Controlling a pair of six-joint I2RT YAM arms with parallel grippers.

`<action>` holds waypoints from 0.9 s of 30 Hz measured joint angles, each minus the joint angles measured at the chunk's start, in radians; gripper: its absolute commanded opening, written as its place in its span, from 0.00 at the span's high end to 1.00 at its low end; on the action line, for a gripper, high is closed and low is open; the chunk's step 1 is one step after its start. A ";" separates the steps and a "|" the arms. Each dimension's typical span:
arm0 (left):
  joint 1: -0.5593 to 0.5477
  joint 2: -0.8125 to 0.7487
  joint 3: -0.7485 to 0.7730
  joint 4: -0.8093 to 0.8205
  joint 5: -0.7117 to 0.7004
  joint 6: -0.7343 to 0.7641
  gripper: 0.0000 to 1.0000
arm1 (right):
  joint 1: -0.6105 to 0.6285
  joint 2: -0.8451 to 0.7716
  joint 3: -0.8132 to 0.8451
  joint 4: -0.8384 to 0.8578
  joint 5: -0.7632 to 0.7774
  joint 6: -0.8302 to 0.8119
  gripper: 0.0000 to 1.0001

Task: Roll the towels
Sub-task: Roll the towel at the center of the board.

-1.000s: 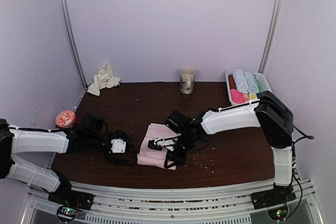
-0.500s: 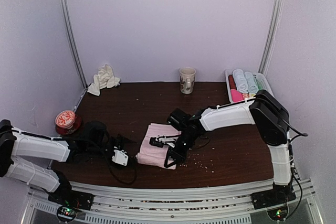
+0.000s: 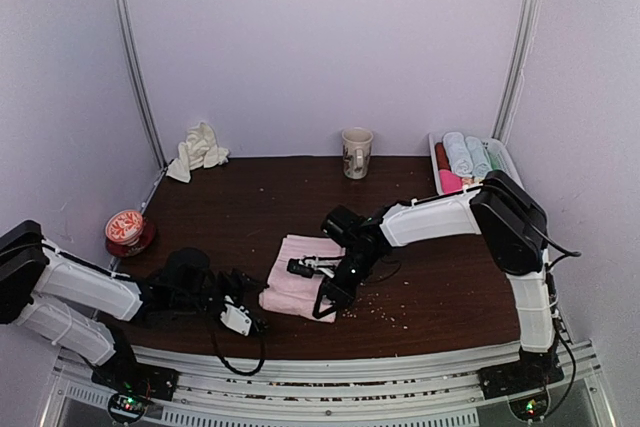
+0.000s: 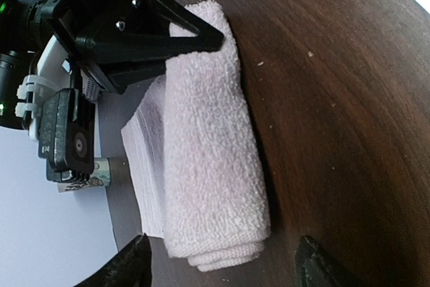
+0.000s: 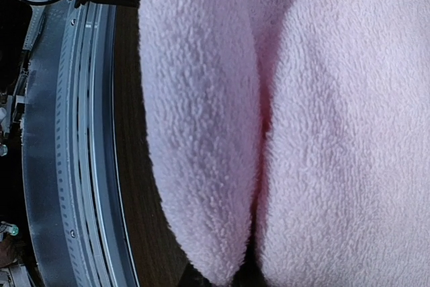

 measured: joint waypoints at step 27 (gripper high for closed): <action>-0.097 0.270 -0.029 0.385 -0.193 0.070 0.94 | -0.019 0.026 0.019 -0.022 -0.051 -0.005 1.00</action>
